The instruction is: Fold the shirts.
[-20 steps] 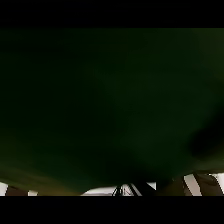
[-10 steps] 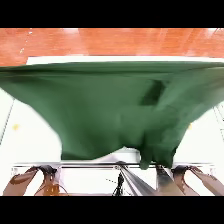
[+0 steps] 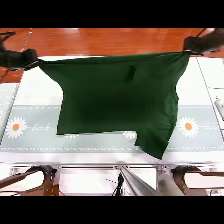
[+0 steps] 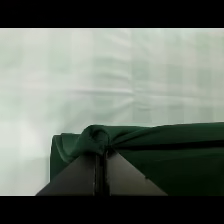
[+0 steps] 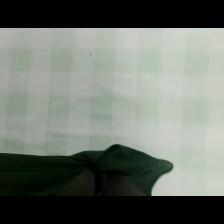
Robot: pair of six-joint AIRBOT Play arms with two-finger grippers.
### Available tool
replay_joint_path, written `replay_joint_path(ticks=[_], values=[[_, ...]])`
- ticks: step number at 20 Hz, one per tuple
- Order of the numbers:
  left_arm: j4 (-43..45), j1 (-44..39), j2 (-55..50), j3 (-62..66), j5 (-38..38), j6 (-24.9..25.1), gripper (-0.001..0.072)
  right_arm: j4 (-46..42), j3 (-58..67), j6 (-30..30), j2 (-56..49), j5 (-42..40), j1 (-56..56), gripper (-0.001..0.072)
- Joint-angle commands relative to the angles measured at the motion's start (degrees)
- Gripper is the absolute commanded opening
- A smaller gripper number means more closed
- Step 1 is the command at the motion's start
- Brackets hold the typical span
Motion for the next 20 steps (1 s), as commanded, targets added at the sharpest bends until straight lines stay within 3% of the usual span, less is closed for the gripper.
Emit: replay_joint_path(ticks=[1,6,8,16,20], values=[[-0.92,-2.32,-6.78,0.2,12.31,0.66,0.0024,-0.39,-0.07,3.32,-6.86,-13.84,1.07,0.002],[-0.85,-8.74,-11.15,0.17,29.9,6.4,0.0025,0.09,-0.09,8.13,-12.17,-26.53,1.09,0.002],[-0.66,-10.34,-13.75,0.17,31.71,8.11,0.0025,-0.22,-0.09,8.17,-14.27,-26.58,0.96,0.002],[-0.66,-8.52,-18.93,0.26,24.22,5.9,0.0025,-0.96,-0.07,9.55,-18.29,-16.33,0.61,0.0021],[-0.68,-5.9,-18.12,1.79,13.07,5.92,0.0025,-1.64,-0.07,8.98,-14.73,-4.98,0.26,0.002]])
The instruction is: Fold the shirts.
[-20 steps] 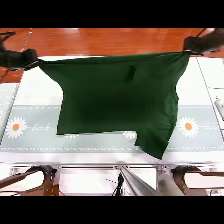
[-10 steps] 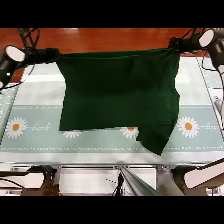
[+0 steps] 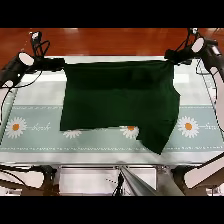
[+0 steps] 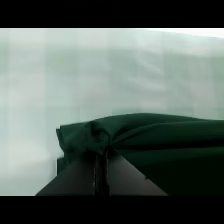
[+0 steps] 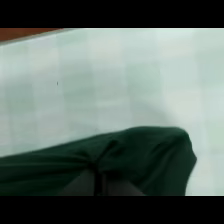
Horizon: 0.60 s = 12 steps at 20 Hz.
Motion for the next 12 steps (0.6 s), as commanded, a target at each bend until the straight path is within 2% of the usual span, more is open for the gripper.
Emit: replay_joint_path(ticks=[1,5,10,12], values=[[0.15,1.51,-0.2,0.81,-11.72,-0.2,0.0025,-0.59,0.02,-0.83,1.84,12.13,-0.13,0.002],[0.15,0.79,-2.32,0.81,-21.22,-0.24,0.0025,-1.14,-1.53,-0.98,1.03,20.46,1.05,0.002],[1.62,0.94,-3.52,0.81,-21.99,-2.6,0.0025,-2.97,-5.64,1.2,0.92,21.03,0.98,0.002],[5.07,0.94,-3.52,0.81,-22.14,-5.57,0.0025,-6.69,-5.64,2.91,0.92,21.64,0.57,0.002]])
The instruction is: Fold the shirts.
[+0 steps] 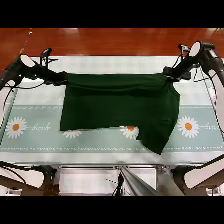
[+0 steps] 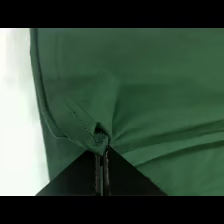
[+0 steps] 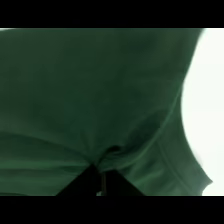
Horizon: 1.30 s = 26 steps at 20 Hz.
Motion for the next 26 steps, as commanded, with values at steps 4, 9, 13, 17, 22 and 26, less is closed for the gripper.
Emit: replay_joint_path(ticks=[4,9,13,17,22,26], values=[[3.8,0.02,-0.31,0.04,-2.1,-3.58,0.0025,-4.07,-0.83,2.23,-0.02,1.33,-0.24,0.002],[3.89,0.22,-0.28,0.22,-4.42,-3.54,0.0098,-3.72,-0.83,2.4,0.11,1.07,-0.17,0.0132],[4.52,4.63,0.9,2.6,-15.39,-3.56,0.0472,-11.52,-0.76,-8.13,3.17,12.33,-1.49,0.0269],[4.85,11.85,4.55,0.98,-26.8,-3.39,0.0474,-17.25,-2.64,-9.27,8.59,22.32,-5.9,0.0283],[3.17,18.82,19.67,-24.0,-20.39,2.38,0.0471,-2.1,-23.74,-11.67,23.1,9.01,-13.27,0.045],[-2.19,23.65,25.42,-40.02,-18.97,9.55,0.0462,2.38,-35.52,-13.73,31.12,0.98,-15.69,0.0449]])
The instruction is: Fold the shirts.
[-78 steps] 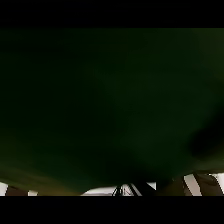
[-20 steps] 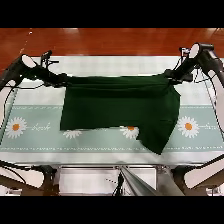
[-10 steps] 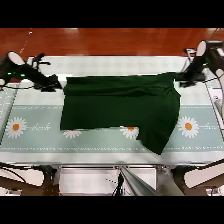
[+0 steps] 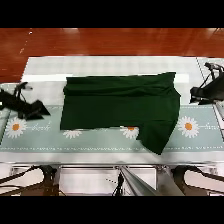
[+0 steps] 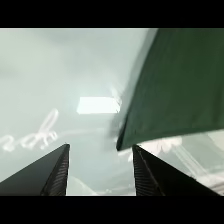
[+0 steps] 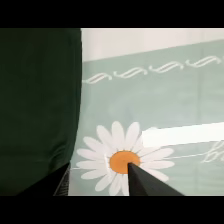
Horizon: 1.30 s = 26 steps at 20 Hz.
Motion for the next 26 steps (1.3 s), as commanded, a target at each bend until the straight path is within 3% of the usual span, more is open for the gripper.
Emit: replay_joint_path(ticks=[1,7,13,14,15,16,21,26], values=[[-6.34,3.96,4.09,-12.48,1.79,7.65,0.0462,4.68,-9.29,-1.84,6.54,-7.08,-1.95,0.0449],[-10.43,1.88,3.85,-15.78,7.96,8.59,0.0463,5.99,-10.86,-1.88,7.37,-6.29,-1.84,0.0448],[-17.42,-5.73,-0.13,-15.78,14.69,7.96,0.0461,7.39,-10.86,-1.84,7.37,-3.67,-1.84,0.0448],[-18.4,-7.15,-1.07,-15.78,15.1,7.96,0.0425,7.39,-10.86,-1.84,7.37,-3.28,-1.84,0.0448],[-18.75,-8.61,-2.05,-15.78,15.17,7.96,0.0263,7.39,-10.86,-1.84,7.37,-2.75,-1.84,0.0448],[-18.73,-9.66,-2.84,-15.78,14.93,8.13,0.0028,7.39,-10.86,-1.86,7.39,-1.92,-1.84,0.0448],[-18.08,-8.66,-3.04,-15.76,12.81,8.76,0.0025,1.36,-12.7,-2.89,10.75,-1.16,-4.81,0.0449],[-18.08,-4.42,-3.04,-15.76,9.99,11.58,0.0025,17.05,-26.86,-8.5,16.02,-2.12,-12.28,0.0491]])
